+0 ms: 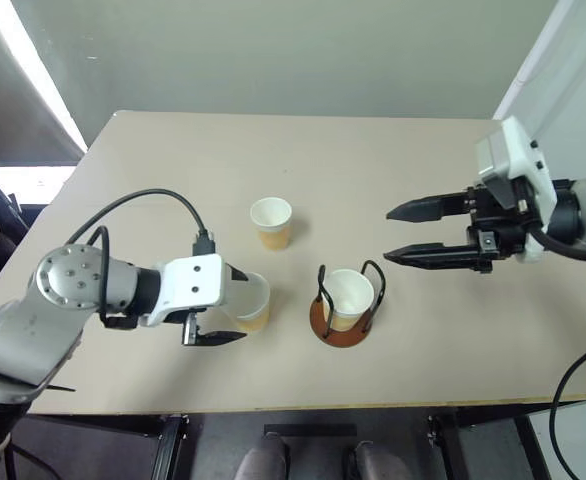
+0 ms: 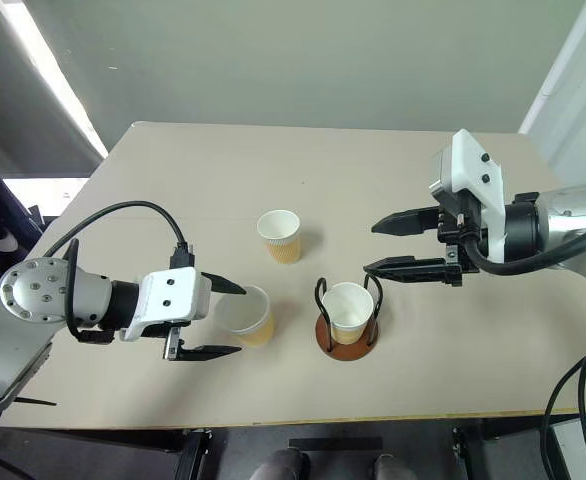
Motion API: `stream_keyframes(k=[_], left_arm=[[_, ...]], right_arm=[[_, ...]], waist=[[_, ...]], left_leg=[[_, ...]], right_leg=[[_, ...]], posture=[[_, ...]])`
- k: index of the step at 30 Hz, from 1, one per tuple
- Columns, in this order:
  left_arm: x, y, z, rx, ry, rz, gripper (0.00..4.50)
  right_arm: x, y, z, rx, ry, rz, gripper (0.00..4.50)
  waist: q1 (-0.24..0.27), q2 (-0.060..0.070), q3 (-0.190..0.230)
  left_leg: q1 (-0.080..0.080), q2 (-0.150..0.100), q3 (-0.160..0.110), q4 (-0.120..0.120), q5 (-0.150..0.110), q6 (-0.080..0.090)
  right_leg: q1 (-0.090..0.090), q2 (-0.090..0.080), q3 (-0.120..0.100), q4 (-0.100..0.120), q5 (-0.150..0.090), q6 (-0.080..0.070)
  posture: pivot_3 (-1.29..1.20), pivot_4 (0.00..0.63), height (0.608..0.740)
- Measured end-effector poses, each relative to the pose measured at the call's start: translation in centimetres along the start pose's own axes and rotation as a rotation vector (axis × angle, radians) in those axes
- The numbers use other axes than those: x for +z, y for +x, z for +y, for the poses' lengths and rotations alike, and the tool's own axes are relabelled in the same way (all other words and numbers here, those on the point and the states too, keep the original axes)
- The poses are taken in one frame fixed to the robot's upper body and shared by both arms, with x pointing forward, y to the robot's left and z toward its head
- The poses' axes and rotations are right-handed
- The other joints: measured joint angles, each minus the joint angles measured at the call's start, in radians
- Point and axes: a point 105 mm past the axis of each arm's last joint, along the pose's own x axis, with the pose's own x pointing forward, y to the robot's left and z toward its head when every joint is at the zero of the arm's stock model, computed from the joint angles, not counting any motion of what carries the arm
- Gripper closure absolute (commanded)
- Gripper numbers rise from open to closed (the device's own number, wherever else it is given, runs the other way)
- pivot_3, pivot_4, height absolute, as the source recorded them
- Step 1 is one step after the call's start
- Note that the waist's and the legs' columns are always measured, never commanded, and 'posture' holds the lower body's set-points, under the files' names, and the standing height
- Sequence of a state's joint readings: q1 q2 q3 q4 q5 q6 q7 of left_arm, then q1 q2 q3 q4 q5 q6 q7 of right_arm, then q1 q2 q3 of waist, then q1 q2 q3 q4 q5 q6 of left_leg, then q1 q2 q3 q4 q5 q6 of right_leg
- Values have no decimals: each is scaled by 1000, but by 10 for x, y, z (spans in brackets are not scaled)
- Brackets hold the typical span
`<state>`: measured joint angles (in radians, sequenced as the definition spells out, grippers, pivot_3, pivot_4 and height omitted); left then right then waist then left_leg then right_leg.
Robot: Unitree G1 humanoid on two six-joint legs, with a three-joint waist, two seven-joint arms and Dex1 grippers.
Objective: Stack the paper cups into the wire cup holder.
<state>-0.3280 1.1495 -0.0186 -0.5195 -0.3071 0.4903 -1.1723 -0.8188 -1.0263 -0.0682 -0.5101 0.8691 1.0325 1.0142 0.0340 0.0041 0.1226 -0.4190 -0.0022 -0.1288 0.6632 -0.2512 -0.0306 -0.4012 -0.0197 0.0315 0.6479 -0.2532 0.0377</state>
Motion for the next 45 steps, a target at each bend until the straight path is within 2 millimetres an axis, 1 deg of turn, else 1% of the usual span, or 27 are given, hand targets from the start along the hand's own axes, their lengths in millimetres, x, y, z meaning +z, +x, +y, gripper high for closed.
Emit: stream_keyframes(k=[8, 18, 23, 27, 34, 37, 40, 45], left_arm=[[-3, 9, -3, -29, 31, 23, 0], [-6, 16, 3, -47, 68, 49, 0], [-9, 19, -1, -78, 77, 61, 0], [-14, 19, 0, -81, 79, 72, 0], [-16, 20, 2, -91, 92, 77, 0], [-19, 21, 1, -103, 99, 88, 0], [-20, 20, 1, -111, 102, 91, 612], [-20, 20, -3, -152, 107, 87, 2407]], right_arm=[[0, -1, -1, -2, 1, 4, 1811], [-1, -2, 0, -13, -4, 18, 1811], [-3, -1, 0, -12, 3, 18, 1811], [-5, -1, 6, 29, 3, 10, 1811], [-9, -4, 25, 141, -39, 45, 1811], [-9, -5, 27, 157, -55, 45, 1811], [-8, -5, 26, 150, -76, 43, 1764], [-8, -5, 25, 143, -86, 44, 1764]], waist=[[0, 0, 0], [0, 0, 0], [0, 0, 0], [0, 0, 0], [1, 0, 0], [-1, 0, 0], [-1, 0, 0], [-1, 0, 0]], left_leg=[[0, 0, 0, 0, 0, 0], [0, 0, 0, 0, 0, 0], [0, 0, 0, 0, 0, 0], [0, 0, 0, 0, 0, 0], [-1, 0, 0, 0, 0, 0], [-1, 0, 0, 0, 0, 0], [0, 0, 0, 0, 0, 0], [-1, 0, 0, 1, -1, 0]], right_leg=[[0, 0, 0, 0, 0, 0], [-1, 0, 0, 1, 0, 0], [-1, 0, 0, 1, 0, 0], [-1, 0, 0, 1, 0, 0], [-1, 0, 0, 1, 0, 0], [-1, 0, 0, 1, 0, 0], [-1, 0, 0, 2, 0, 0], [-1, 0, 0, 1, 0, 0]], posture=[[0, 150, 740], [0, 150, 740], [0, 150, 740], [0, 150, 740], [0, 150, 740], [0, 150, 740], [0, 150, 740], [0, 150, 740]])
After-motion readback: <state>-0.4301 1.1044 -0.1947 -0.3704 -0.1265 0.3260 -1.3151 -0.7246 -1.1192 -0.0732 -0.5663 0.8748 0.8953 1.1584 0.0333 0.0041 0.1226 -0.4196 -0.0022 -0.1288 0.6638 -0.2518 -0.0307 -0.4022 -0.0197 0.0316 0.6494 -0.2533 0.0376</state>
